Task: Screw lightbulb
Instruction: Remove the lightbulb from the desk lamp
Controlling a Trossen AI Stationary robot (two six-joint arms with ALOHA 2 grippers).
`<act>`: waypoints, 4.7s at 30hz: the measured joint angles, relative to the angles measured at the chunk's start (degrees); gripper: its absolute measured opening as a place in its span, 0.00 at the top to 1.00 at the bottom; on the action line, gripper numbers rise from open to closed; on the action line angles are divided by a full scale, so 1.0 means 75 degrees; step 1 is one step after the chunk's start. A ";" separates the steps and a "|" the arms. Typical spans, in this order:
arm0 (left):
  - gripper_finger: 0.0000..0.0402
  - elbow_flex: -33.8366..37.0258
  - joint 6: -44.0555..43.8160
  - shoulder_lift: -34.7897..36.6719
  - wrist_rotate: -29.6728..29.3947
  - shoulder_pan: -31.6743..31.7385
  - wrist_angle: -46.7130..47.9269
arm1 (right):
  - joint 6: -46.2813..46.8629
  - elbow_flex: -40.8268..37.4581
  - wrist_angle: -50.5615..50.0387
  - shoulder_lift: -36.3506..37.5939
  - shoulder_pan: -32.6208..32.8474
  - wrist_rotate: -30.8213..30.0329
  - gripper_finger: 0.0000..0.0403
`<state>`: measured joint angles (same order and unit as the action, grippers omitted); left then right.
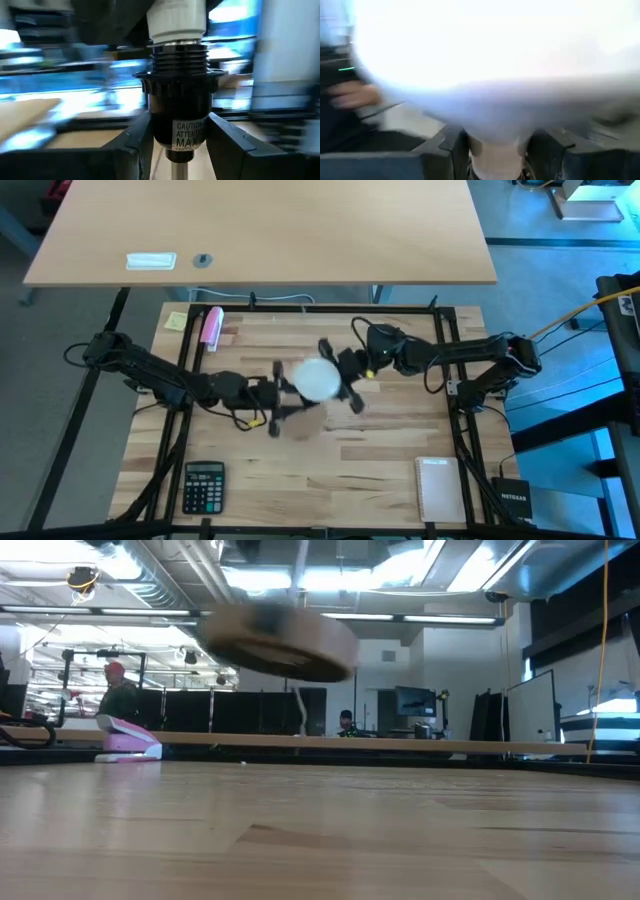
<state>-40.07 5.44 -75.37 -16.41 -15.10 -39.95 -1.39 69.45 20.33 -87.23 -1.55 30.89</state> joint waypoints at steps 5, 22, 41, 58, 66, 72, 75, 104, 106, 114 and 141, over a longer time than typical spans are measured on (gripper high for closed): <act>0.67 -0.0003 -0.0774 -0.0009 0.2085 0.0224 -0.0123 | -0.0108 0.0000 0.0081 -0.0007 -0.0008 0.1686 0.61; 0.69 0.0000 -0.0958 -0.0003 0.1960 0.0509 0.0013 | 0.0304 -0.0017 -0.0024 -0.0004 0.0004 -0.0081 0.23; 0.69 0.0046 -0.0857 -0.0003 0.0875 0.0894 0.1680 | -0.0254 -0.0023 -0.2461 -0.0004 0.0001 -0.2275 0.03; 0.69 0.0408 -0.1036 -0.0003 0.0854 0.1140 0.2367 | -0.0341 -0.0137 -0.2667 -0.0016 0.0001 -0.2520 0.03; 0.69 0.0408 -0.1131 -0.0003 0.0857 0.1136 0.2396 | -0.0341 -0.0137 -0.2689 -0.0016 0.0001 -0.2666 0.03; 0.69 0.0408 -0.1342 -0.0003 0.0868 0.1165 0.2414 | -0.0341 -0.0137 -0.2689 -0.0016 0.0001 -0.2666 0.03; 0.66 0.0411 -0.1426 -0.0003 0.0885 0.1233 0.2419 | -0.0341 -0.0137 -0.2689 -0.0016 0.0001 -0.2666 0.03; 0.41 0.0420 -0.0820 -0.1635 0.0901 0.1225 -0.0130 | -0.0341 -0.0131 -0.3025 -0.0016 0.0006 -0.2666 0.03; 0.43 0.0420 -0.0873 -0.1635 0.0901 0.1225 -0.0119 | -0.0341 -0.0131 -0.3066 -0.0016 0.0006 -0.2695 0.03; 0.68 0.0417 -0.0902 -0.1481 0.0796 0.1225 0.0530 | -0.0353 -0.0131 -0.3218 0.0132 0.0006 -0.3215 0.03; 0.69 0.0385 -0.1594 -0.0720 -0.2479 0.1053 0.0826 | -0.0055 -0.0125 0.0206 -0.1106 0.0747 -0.7378 0.03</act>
<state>-37.19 -6.51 -80.77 -35.00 -7.20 -33.75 -1.80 68.52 21.88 -95.53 4.05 -24.44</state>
